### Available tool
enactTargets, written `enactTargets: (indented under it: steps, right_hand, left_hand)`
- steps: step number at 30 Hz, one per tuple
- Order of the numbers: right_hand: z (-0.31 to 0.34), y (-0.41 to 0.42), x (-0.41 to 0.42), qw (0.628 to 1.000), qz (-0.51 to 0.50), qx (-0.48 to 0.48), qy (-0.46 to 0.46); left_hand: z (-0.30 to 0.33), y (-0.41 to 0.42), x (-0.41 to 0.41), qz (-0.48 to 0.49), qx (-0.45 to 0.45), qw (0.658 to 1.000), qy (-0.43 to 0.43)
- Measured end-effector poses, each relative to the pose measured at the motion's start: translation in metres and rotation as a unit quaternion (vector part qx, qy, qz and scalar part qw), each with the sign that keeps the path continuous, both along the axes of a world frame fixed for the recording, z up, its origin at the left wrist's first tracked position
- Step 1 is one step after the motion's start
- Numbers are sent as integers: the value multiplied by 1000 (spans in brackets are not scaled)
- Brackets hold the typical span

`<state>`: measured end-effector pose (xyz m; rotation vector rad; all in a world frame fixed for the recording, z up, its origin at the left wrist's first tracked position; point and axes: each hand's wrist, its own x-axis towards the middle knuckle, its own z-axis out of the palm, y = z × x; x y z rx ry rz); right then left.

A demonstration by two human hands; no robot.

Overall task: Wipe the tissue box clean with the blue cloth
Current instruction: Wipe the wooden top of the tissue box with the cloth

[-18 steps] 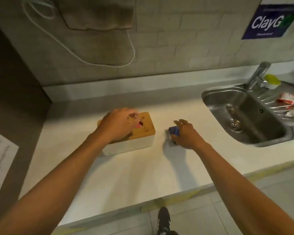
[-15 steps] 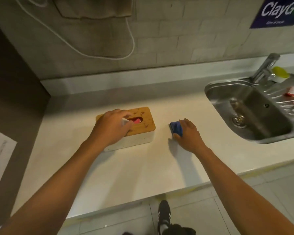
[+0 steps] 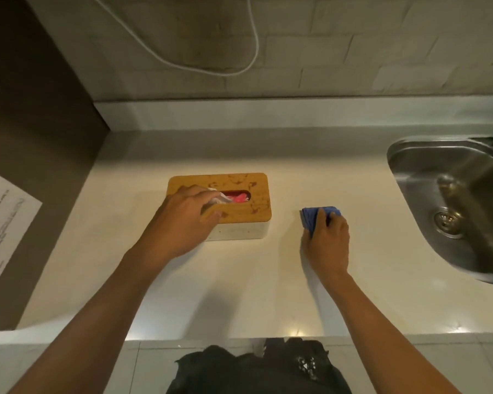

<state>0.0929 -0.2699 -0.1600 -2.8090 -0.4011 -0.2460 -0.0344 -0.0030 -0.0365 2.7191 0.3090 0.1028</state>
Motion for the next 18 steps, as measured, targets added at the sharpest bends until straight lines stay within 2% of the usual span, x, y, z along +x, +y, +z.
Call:
enactTargets:
  steps: [3,5,7,9,10,11,13,15,16,17,18]
  right_hand:
    - [1,0,5,999,32,-1,6]
    - [6,-6,10,997,57,43,6]
    - [18,-14,14,985,44,166,28]
    - [35,-18,11,945,-27,311,99]
    - [43,-18,6,909,-65,383,148]
    - [51,-17,-2,857,-95,466,200]
    - [68,-13,-24,714,-114,626,293]
    - [81,-7,-50,579,-97,722,366]
    - [86,-2,-65,540,-78,745,384]
    - [90,4,-79,532,-57,749,391]
    - [93,11,-91,541,-42,743,391]
  left_hand:
    - [5,-9,-5,-3,2,1000,-31]
    - [8,-16,-8,2,7,999,-35]
    - [10,-23,-8,15,2,999,-33]
    - [12,-35,-8,25,-9,998,-48]
    - [12,-44,-7,27,-22,998,-60]
    - [11,-56,-7,24,-42,996,-73]
    - [7,-82,-7,5,-92,992,-90]
    - [-1,-108,-9,-27,-133,987,-87]
    - [-5,-118,-11,-48,-145,984,-88]
    - [-10,-126,-12,-67,-145,983,-93]
    - [-14,-130,-14,-83,-134,982,-101]
